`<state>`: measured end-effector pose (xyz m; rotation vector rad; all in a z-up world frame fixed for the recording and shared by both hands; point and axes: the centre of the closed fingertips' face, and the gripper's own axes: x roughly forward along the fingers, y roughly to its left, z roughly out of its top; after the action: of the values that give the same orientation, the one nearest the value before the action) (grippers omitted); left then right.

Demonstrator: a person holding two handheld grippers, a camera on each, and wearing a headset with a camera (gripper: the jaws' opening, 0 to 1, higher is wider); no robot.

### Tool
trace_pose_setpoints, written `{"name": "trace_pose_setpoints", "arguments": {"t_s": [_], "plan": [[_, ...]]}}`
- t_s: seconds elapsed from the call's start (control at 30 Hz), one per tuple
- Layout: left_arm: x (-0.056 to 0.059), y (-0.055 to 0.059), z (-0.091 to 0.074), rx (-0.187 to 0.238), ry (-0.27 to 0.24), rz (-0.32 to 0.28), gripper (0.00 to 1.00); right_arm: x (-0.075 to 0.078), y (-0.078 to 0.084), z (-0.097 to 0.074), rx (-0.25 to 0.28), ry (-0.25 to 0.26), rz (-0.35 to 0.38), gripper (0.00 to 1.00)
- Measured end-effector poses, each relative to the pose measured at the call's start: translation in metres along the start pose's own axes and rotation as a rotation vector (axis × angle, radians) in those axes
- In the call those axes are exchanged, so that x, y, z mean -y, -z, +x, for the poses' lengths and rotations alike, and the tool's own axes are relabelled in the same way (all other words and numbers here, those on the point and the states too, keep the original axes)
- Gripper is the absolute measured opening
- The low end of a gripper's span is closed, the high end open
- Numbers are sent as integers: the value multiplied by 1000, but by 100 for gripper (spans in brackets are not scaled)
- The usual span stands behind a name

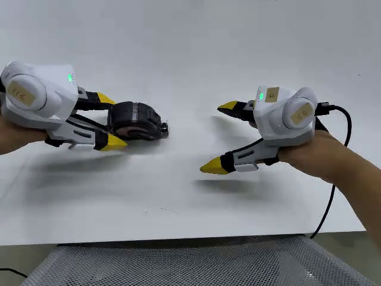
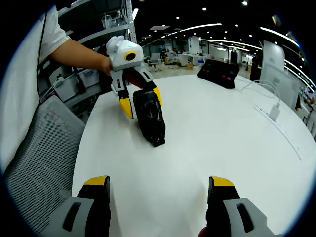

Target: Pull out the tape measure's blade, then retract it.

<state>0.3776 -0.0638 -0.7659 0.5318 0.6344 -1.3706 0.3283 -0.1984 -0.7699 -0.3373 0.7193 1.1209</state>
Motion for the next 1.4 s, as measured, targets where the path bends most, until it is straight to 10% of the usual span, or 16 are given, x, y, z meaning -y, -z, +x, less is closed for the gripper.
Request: {"name": "trace_pose_setpoints", "arguments": {"t_s": [1.4], "plan": [[5,1,7,-64,37,33,26,3,-26,34,53,-49,-76,57]]}}
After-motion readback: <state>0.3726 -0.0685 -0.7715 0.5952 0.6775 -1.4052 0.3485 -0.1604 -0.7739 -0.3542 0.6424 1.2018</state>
